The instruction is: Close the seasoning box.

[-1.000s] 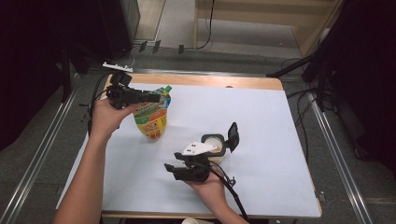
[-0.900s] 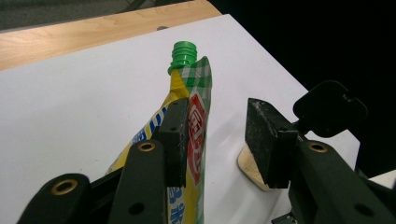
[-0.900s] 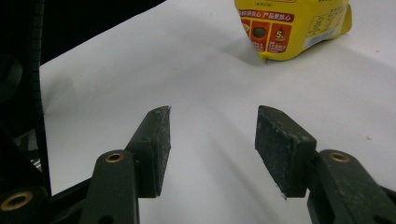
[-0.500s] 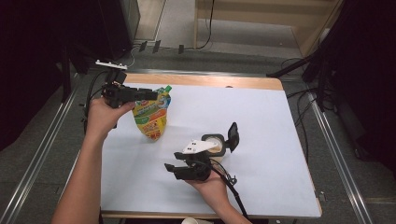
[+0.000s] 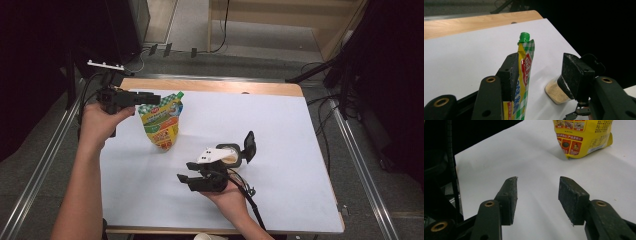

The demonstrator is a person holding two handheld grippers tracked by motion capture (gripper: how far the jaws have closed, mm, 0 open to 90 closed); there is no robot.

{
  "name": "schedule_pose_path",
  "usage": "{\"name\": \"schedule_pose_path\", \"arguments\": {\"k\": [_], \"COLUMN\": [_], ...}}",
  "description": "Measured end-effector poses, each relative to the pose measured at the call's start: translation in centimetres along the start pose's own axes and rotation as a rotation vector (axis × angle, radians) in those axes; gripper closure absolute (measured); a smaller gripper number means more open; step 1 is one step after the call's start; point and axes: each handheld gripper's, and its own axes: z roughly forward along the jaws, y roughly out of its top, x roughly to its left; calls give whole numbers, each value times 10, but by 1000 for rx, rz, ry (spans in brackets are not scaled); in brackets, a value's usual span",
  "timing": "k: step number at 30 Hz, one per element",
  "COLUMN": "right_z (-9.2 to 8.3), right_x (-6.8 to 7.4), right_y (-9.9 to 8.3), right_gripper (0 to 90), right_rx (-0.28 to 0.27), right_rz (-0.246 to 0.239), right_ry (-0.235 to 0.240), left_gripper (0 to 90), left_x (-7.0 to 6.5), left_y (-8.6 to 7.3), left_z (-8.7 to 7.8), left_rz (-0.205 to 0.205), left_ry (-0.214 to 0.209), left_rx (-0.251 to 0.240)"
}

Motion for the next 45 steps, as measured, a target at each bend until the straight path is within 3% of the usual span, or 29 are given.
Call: {"name": "schedule_pose_path", "arguments": {"k": [9, 18, 36, 45], "right_z": [-6, -14, -50, -76], "right_x": [-6, -10, -23, -37], "right_y": [6, 10, 25, 33], "right_gripper": [523, 526, 567, 593], "right_rx": [9, 26, -7, -43], "right_rz": [21, 18, 25, 46], "right_ry": [16, 25, -2, -28], "left_gripper": [475, 472, 460, 464], "left_x": [3, 12, 47, 57], "left_y": [-3, -7, -18, -24], "left_z": [-13, -24, -10, -6], "left_rz": [-24, -54, -117, -128], "left_ry": [2, 37, 62, 109], "left_rx": [-9, -27, -16, -13]}}
